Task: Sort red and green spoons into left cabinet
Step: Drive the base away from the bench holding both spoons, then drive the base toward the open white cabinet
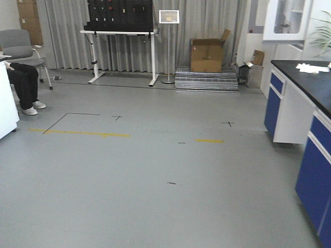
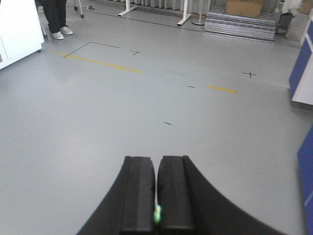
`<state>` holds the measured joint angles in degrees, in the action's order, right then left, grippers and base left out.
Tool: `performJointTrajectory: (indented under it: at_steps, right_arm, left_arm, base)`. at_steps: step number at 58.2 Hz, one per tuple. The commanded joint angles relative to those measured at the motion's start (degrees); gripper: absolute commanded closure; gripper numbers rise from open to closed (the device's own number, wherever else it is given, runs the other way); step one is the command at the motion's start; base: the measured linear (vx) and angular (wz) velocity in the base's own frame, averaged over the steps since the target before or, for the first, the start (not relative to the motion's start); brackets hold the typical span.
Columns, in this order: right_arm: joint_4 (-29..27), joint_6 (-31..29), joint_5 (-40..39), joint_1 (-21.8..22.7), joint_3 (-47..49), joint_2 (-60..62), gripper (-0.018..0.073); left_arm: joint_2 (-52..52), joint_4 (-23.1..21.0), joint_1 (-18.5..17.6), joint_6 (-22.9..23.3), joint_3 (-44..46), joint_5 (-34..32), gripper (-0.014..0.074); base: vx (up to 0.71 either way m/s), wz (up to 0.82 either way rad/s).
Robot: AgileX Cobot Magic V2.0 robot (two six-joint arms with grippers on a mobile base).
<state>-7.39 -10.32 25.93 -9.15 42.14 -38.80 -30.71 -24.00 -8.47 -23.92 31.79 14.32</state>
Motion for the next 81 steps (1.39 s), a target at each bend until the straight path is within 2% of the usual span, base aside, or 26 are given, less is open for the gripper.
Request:
performJointTrajectory:
  at_steps: [1, 81]
  right_arm:
    - [-0.07, -0.39, -4.33, 0.13, 1.7, 0.13, 0.0562]
    - [-0.07, -0.39, -4.33, 0.13, 1.7, 0.07, 0.0562]
  left_arm:
    - [-0.14, -0.72, -0.02, 0.09, 1.56, -3.99, 0.06]
    - [-0.14, -0.72, -0.02, 0.09, 1.56, -3.99, 0.06]
  base:
    - [0.52, 0.19]
    - [0.58, 0.01]
